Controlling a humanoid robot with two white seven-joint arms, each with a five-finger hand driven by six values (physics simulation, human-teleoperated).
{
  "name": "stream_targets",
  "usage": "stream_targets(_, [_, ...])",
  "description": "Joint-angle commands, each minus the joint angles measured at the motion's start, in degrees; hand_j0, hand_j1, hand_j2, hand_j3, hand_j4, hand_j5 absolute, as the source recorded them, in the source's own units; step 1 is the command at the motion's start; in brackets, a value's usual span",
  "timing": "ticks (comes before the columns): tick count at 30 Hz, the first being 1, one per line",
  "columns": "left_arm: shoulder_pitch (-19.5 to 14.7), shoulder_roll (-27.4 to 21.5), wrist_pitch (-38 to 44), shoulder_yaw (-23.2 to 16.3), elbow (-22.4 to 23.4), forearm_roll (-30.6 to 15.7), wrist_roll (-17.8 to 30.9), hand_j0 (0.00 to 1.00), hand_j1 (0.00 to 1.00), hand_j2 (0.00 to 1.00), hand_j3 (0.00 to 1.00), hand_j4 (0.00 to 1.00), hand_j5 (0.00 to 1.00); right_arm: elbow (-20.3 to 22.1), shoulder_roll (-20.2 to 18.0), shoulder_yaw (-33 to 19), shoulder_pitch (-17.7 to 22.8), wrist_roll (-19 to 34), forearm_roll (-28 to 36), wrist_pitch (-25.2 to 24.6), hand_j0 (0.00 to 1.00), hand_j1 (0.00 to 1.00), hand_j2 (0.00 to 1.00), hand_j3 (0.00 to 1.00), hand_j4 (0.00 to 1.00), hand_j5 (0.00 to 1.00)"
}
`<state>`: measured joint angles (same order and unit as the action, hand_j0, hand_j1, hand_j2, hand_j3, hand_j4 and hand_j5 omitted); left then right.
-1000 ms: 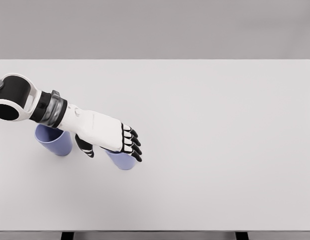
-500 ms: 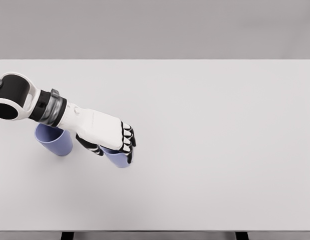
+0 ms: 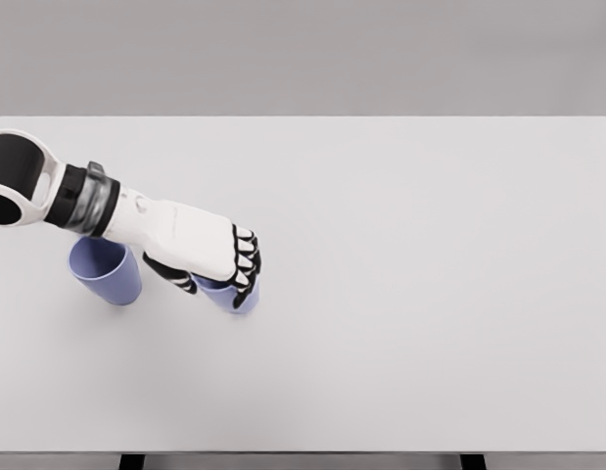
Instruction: Place the right cup on the left cup with left arm
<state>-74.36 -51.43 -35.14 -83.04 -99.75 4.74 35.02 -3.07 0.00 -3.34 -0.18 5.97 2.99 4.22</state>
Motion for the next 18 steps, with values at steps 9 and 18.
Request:
stream_targets(9, [-0.1,-3.2,0.1,1.8,-0.4,-0.8,0.0,0.55,0.55,0.55,0.55,0.55,0.55,0.0,0.0,0.0,0.0,0.0,0.0,0.0,1.00,1.00,1.00,1.00,1.00,1.00])
stream_targets(18, [-1.1,-5.4,0.1,2.4,-0.4,-1.2,0.0,0.56,0.56,0.56,0.56,0.56,0.56,0.0,0.0,0.0,0.0,0.0,0.0,0.0,1.00,1.00,1.00,1.00,1.00,1.00])
